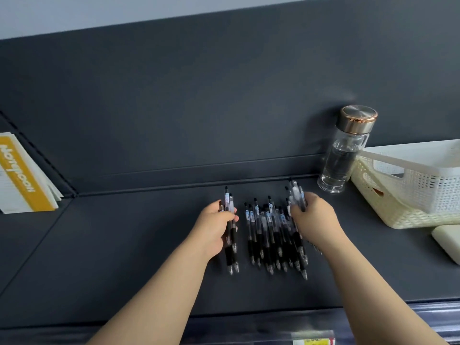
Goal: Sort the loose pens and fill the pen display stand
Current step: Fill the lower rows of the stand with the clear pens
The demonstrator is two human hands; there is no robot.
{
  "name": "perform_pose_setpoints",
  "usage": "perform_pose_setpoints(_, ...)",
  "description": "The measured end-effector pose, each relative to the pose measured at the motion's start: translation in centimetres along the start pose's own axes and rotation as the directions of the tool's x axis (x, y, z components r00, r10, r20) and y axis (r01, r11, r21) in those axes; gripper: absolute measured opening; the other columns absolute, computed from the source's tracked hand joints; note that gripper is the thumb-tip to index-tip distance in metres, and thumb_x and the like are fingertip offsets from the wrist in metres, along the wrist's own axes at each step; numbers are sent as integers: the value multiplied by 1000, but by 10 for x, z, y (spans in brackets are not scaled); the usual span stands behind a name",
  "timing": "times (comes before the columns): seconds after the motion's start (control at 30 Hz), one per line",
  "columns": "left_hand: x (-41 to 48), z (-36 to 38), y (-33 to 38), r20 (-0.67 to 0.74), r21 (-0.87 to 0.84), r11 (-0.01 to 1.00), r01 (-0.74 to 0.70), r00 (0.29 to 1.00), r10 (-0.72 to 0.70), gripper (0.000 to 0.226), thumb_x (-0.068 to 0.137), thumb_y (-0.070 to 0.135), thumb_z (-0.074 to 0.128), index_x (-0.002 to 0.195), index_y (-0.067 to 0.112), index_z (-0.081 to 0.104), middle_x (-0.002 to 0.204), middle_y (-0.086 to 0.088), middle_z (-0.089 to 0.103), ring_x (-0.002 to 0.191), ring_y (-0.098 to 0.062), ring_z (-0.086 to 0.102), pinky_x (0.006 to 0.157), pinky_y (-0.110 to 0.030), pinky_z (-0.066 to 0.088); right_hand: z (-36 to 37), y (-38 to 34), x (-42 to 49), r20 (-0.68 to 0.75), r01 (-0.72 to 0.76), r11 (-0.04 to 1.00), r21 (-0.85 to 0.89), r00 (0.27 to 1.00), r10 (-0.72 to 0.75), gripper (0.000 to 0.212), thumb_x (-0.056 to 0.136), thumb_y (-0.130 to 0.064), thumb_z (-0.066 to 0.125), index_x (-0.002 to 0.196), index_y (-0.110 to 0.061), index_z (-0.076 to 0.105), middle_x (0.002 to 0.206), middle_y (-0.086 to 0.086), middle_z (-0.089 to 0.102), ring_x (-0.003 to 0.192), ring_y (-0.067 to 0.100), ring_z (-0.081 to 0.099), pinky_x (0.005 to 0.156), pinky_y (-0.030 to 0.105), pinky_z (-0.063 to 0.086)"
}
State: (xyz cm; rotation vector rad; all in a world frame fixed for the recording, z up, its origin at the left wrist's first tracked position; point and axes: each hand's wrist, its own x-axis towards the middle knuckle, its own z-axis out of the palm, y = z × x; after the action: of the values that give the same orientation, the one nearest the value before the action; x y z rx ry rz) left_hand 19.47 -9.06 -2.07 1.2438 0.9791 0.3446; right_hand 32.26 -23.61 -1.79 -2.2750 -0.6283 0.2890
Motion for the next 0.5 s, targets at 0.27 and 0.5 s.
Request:
perform_pose_setpoints(0.27, -31, -33, 13, 124, -426, 904, 28, 992, 28, 24, 91, -8, 38, 100, 2, 58, 87, -12, 59, 76, -23, 58, 63, -33, 50, 42, -74, -38, 223, 142, 933, 329, 949, -223, 16, 90, -21, 50, 87, -7, 55, 59, -2, 47, 45, 7, 36, 41, 17, 30)
perform_pose_setpoints(0.5, -71, -110, 11, -10, -569, 820, -60, 998, 66, 29, 94, -4, 39, 102, 6, 65, 95, -13, 71, 83, -24, 69, 72, -34, 54, 114, -142, -89, 287, 270, 910, 315, 887, -363, 14, 95, -26, 45, 99, -13, 51, 89, 5, 60, 75, 17, 54, 56, 22, 38)
